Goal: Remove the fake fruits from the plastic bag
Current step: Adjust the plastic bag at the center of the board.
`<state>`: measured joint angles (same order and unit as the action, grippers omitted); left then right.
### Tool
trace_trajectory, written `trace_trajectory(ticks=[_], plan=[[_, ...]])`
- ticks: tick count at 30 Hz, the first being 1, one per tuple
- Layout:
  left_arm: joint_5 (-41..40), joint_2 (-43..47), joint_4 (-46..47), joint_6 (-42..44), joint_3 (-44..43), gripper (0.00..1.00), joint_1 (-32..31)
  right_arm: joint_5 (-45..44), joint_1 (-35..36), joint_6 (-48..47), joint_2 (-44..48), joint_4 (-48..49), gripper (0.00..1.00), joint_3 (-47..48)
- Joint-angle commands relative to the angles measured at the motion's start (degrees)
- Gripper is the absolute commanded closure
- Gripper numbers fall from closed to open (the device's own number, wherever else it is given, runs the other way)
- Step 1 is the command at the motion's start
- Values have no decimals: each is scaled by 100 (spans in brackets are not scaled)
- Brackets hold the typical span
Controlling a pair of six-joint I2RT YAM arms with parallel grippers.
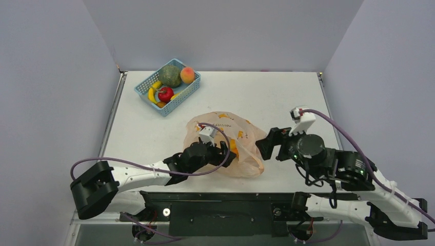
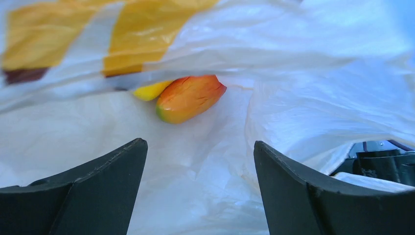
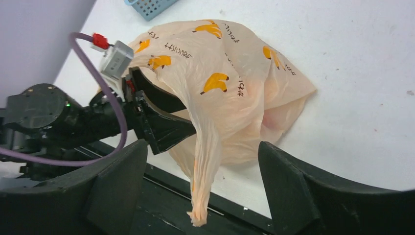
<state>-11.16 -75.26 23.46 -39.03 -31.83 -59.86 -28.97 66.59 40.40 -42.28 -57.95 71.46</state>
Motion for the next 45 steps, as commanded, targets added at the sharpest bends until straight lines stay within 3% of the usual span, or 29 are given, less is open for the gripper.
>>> trace_trajectory(ticks=[1, 6, 11, 17, 23, 25, 26, 27, 28, 29, 39, 45], plan=[[-306, 684, -382, -68, 217, 21, 82, 1258, -570, -1081, -1187, -14, 23, 655], [-355, 1462, -789, -138, 506, 19, 262, 1958, -904, -1312, -1851, 192, 24, 481], [-115, 1765, -571, -193, 817, 16, 440, 2257, -613, -1460, -2551, 505, 24, 75], [319, 1472, -327, -75, 696, 15, 528, -133, -38, -826, -3099, 28, 26, 67], [700, 1100, -190, 76, 485, 15, 554, -209, -3, -662, -2692, 447, 25, -563], [724, 979, -21, 76, 496, 15, 560, -549, -52, -486, -2847, 496, 38, -709], [756, 931, 83, 30, 492, 15, 573, -720, -55, -404, -2942, 454, 56, -759], [782, 833, 116, 2, 480, 15, 581, -1035, -57, -193, -2982, 391, 66, -814], [835, 783, 212, -56, 447, 15, 587, -1196, -49, -82, -3030, 186, 91, -835], [857, 662, 286, -85, 414, 15, 584, -1481, 3, 199, -3022, 68, 100, -848], [1116, -996, 701, 44, -581, 22, 552, -1519, 560, 864, -1790, -199, 100, -1358], [672, -1752, 657, 549, -1029, 25, 324, -1350, 576, 887, -977, 215, 100, -1824]])
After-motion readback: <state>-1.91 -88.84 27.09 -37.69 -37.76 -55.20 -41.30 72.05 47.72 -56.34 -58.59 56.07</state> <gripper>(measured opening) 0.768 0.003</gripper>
